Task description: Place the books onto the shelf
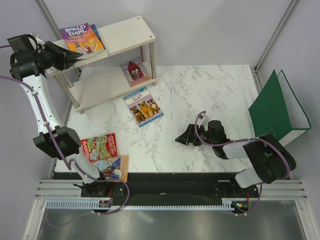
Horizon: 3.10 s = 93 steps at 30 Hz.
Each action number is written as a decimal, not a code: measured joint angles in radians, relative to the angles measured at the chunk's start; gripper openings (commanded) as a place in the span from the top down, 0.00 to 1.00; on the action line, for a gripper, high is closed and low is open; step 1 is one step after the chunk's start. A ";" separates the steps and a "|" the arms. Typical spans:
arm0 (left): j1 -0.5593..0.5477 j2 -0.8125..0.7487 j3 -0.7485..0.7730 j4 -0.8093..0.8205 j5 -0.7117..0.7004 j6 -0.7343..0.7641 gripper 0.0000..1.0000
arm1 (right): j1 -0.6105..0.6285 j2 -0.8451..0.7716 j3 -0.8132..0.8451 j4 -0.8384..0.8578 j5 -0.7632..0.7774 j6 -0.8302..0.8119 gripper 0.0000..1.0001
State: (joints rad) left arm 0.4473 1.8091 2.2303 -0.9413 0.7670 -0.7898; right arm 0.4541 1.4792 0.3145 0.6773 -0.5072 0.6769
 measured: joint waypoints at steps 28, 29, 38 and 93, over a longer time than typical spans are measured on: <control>0.002 0.005 0.029 -0.039 0.010 0.051 0.31 | 0.000 0.010 -0.001 0.016 -0.011 0.004 0.02; 0.003 0.002 0.030 -0.055 -0.008 0.058 0.30 | 0.000 0.010 -0.001 0.016 -0.011 0.004 0.02; 0.026 0.000 0.043 -0.153 -0.141 0.129 0.32 | 0.000 0.012 -0.004 0.024 -0.012 0.005 0.02; -0.071 -0.093 -0.096 -0.092 -0.273 0.171 0.98 | 0.000 0.039 -0.005 0.064 -0.030 0.011 0.02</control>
State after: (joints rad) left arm 0.3763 1.7161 2.1342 -1.0328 0.4938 -0.6193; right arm 0.4541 1.5185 0.3099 0.7410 -0.5373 0.6880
